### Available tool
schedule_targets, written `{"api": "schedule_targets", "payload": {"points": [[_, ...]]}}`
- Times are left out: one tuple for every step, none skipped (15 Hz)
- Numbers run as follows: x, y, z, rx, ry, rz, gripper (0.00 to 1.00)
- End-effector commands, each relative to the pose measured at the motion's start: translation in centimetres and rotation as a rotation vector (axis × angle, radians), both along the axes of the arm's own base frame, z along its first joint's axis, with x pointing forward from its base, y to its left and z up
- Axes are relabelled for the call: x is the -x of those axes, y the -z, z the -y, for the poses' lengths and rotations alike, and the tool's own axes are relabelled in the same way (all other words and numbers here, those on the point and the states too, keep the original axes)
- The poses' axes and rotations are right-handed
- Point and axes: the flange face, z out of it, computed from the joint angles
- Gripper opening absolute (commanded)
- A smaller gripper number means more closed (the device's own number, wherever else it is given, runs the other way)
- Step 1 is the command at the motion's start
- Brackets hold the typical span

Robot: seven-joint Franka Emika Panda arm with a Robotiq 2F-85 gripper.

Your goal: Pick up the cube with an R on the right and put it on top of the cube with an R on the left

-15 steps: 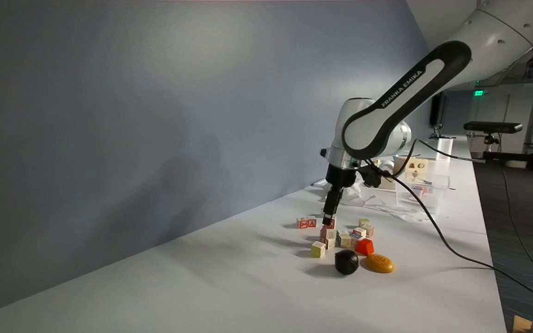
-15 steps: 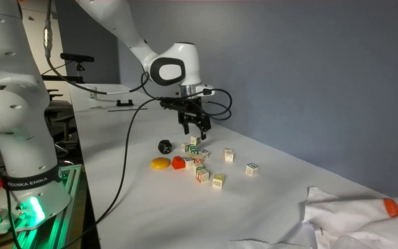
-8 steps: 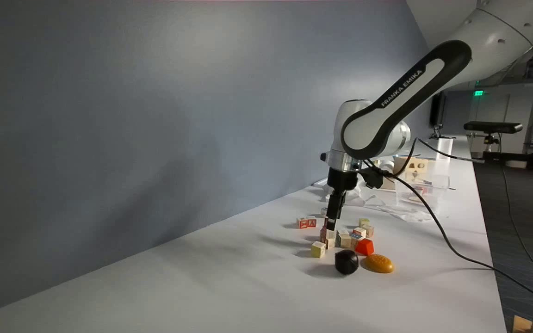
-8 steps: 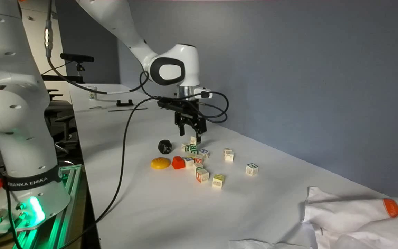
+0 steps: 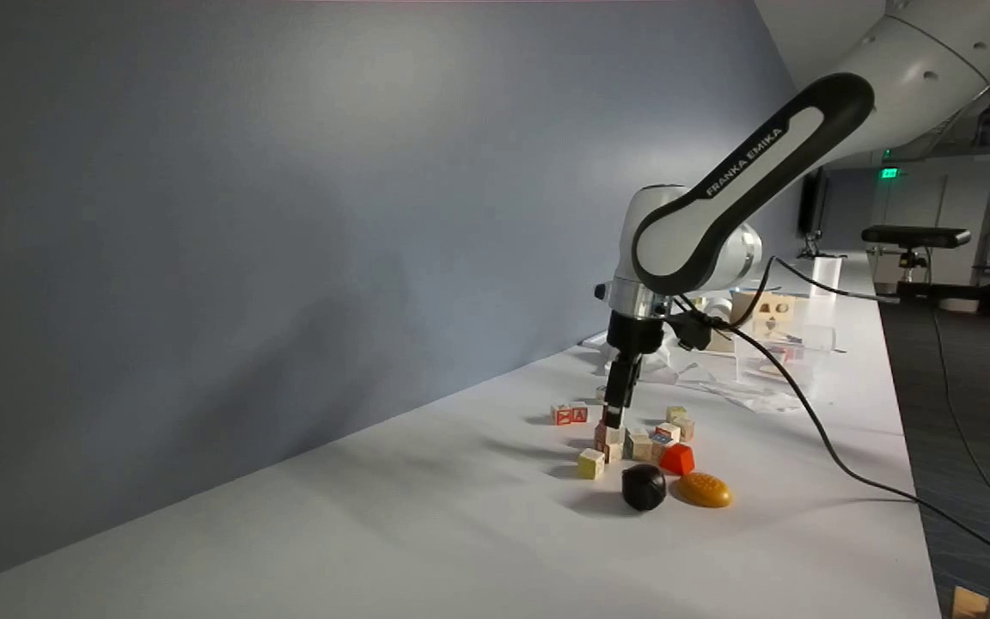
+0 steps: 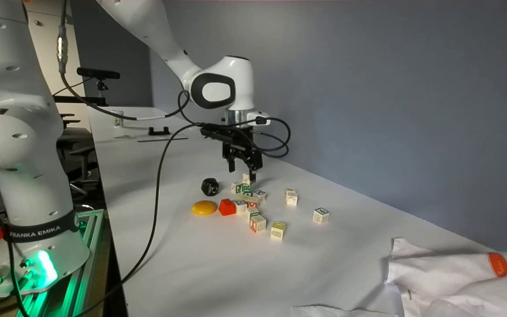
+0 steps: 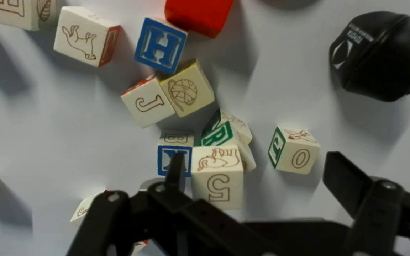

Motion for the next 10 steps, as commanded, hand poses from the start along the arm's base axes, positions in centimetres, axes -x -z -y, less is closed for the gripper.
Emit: {"api": "schedule_targets", "payload": {"points": [[0.11,-0.57,-0.33,-0.053,-0.012,-0.007,1.0],[0.12,-0.58,-0.34,-0.062,-0.01,-0.006,1.0],[0.15,-0.56,-0.34,-0.072,-0.014,-0.007,1.0],[0.14,-0.56,-0.32,-0.076,-0.015,-0.006,1.0],[0.17,-0.54,-0.3,-0.08,-0.016,-0.009,1.0],[0.18,-0.49,-0.27,-0.08,-0.017,-0.011,1.0],[0.24,-0.44,-0.27,-0.084,-0.019,-0.015,1.0],[0.27,-0.4,-0.28,-0.086,-0.021,-0.019,1.0],[0.32,-0.36,-0.29,-0.086,-0.024,-0.022,1.0],[0.37,-0.33,-0.33,-0.088,-0.026,-0.025,1.0]]}}
